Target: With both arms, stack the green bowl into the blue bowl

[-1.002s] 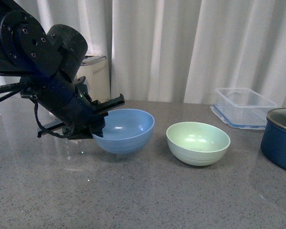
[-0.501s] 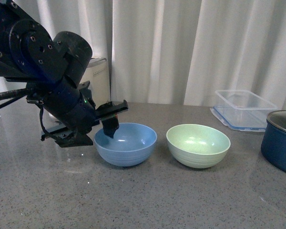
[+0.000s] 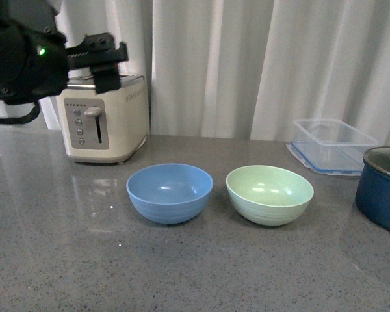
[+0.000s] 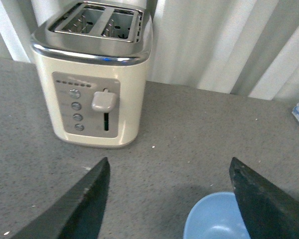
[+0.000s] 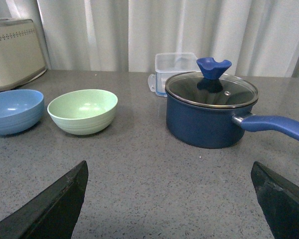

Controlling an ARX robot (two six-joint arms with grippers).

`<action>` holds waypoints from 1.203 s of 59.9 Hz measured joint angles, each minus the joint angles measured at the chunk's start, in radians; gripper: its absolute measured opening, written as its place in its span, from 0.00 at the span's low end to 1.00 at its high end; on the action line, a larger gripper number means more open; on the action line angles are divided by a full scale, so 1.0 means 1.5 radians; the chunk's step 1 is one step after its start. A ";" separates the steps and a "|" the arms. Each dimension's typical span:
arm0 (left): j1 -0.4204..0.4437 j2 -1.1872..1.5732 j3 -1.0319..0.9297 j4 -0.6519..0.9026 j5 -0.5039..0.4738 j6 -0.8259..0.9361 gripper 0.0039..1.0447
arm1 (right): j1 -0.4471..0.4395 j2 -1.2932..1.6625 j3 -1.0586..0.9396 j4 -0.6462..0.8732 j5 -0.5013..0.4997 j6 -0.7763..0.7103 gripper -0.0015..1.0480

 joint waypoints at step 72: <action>0.125 -0.568 -0.673 0.129 0.115 0.071 0.03 | 0.000 0.000 0.000 0.000 0.000 0.000 0.90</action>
